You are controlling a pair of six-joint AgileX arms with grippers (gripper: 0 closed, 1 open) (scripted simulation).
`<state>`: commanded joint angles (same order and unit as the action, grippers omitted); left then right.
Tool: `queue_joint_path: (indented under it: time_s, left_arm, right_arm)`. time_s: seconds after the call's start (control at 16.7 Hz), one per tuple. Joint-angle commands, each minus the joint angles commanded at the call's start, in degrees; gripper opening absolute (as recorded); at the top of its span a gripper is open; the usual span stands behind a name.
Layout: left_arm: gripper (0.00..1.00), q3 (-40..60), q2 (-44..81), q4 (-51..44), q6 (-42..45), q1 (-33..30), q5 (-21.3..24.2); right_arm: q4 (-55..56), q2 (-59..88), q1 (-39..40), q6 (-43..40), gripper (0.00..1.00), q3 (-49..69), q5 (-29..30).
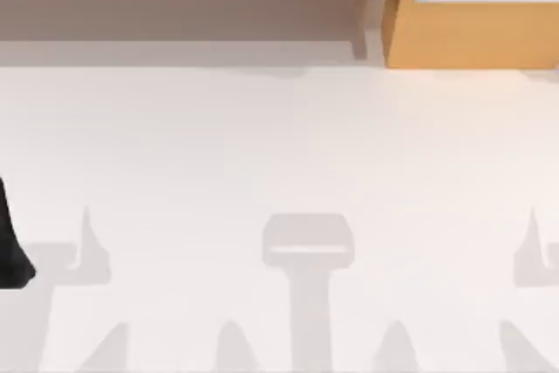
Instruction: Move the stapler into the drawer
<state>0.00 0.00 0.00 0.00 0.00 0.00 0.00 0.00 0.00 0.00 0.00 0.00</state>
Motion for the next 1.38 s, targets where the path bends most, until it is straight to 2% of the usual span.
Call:
queue_joint_path:
  time_s: [0.3, 0.54, 0.84, 1.38]
  left_arm:
    - [1.00, 0.0, 0.0, 0.0, 0.0, 0.0, 0.0]
    - [1.00, 0.0, 0.0, 0.0, 0.0, 0.0, 0.0]
    - [1.00, 0.0, 0.0, 0.0, 0.0, 0.0, 0.0]
    - [1.00, 0.0, 0.0, 0.0, 0.0, 0.0, 0.0]
  right_arm:
    - [1.5, 3.3, 0.6, -2.3, 1.00, 1.1, -0.1]
    - [7.3, 14.9, 2.3, -10.5, 1.00, 5.4, 0.3]
    - [19.5, 37.1, 4.5, -26.3, 1.00, 14.6, 2.1]
    - [48.2, 86.2, 8.0, -60.5, 1.00, 35.9, 7.2]
